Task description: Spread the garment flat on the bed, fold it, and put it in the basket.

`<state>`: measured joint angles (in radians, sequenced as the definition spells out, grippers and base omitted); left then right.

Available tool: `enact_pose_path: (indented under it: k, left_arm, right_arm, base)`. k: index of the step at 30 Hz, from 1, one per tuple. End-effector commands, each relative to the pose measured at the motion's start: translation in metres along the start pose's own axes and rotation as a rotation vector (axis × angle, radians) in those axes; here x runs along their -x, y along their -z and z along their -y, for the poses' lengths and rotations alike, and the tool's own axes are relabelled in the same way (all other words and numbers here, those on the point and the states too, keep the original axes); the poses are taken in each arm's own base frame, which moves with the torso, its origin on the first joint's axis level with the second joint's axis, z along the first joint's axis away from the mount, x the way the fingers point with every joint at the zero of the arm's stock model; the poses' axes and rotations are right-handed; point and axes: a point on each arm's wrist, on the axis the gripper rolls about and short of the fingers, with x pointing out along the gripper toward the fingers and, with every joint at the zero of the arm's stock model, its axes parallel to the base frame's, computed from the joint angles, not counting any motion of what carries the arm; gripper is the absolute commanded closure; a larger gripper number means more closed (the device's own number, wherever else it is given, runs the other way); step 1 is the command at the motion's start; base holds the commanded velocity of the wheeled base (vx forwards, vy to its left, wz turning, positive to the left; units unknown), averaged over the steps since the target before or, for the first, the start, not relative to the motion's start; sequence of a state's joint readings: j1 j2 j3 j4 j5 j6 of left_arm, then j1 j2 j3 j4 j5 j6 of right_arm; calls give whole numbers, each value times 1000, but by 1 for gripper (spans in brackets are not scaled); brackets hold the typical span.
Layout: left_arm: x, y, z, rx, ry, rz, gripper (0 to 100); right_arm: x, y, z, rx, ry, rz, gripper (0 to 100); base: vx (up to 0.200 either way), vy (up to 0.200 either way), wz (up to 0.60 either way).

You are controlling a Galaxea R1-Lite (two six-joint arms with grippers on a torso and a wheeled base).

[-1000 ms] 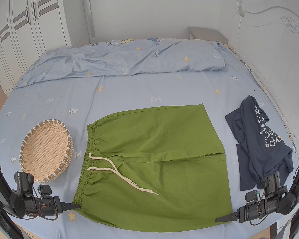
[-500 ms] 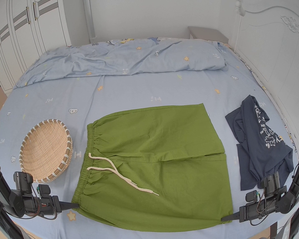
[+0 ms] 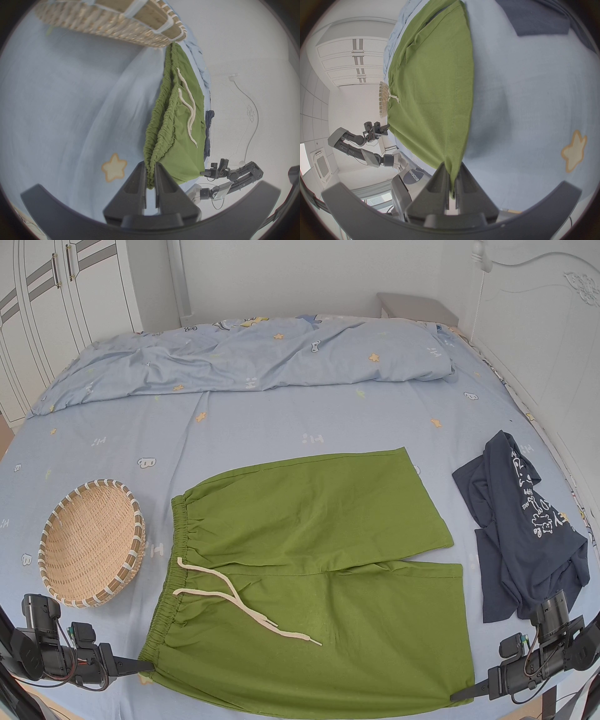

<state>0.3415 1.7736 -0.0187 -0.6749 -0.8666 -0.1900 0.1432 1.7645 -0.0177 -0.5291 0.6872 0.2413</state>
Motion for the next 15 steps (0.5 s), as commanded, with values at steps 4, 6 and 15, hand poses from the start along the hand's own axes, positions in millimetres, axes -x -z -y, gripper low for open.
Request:
enact_pose_path:
  k: [4,6,15]
  left_arm:
    - [21,20,17,9,-11,14,100]
    - [24,26,20,29,-16,0,100]
    - [28,26,27,13,-8,-9,100]
  right_arm:
    - [13,19,-10,40,2,-20,100]
    - [17,24,-11,53,1,-25,100]
    - [33,20,-23,100,-13,76,100]
  base:
    - [0,0,0]
    - [0,0,0]
    - [0,0,0]
